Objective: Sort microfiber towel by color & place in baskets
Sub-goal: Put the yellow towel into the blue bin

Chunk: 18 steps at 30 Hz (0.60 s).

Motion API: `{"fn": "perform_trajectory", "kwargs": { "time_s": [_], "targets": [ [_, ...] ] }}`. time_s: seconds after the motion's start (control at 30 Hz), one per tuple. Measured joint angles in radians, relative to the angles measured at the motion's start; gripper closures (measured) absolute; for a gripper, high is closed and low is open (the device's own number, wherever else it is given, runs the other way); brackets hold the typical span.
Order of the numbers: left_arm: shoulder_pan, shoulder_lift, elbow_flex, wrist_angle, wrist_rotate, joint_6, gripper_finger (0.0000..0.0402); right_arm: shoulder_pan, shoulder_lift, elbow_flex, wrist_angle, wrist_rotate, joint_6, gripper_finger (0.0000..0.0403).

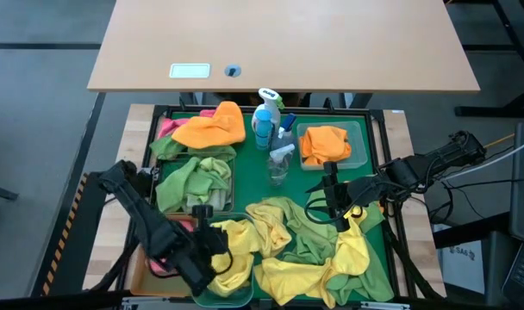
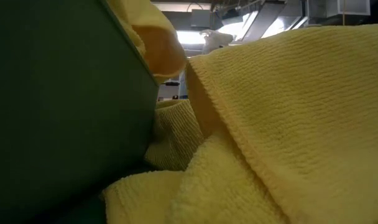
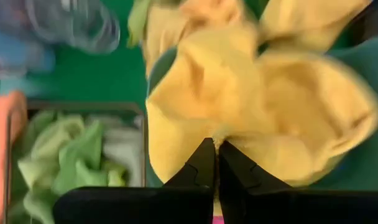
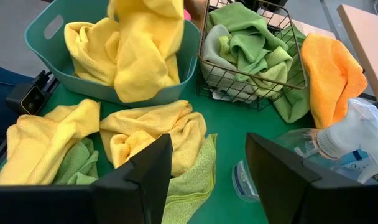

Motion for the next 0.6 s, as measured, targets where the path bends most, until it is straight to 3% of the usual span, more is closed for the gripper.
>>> {"fn": "perform_trajectory", "kwargs": {
  "time_s": [0.2,0.33,0.6],
  "targets": [
    [0.051,-0.005,-0.187,0.061,0.054,0.000,0.0402,0.000,0.000,0.000,0.000,-0.034,0.001,0.0200],
    [0.095,-0.005,-0.306,0.232,0.081,0.099,0.0401,0.000,0.000,0.000,0.001,-0.043,0.000,0.0200],
    [0.165,-0.006,-0.561,0.587,0.238,0.201,0.0401,0.000,0.000,0.000,0.001,-0.043,0.000,0.0200]
  ]
}}
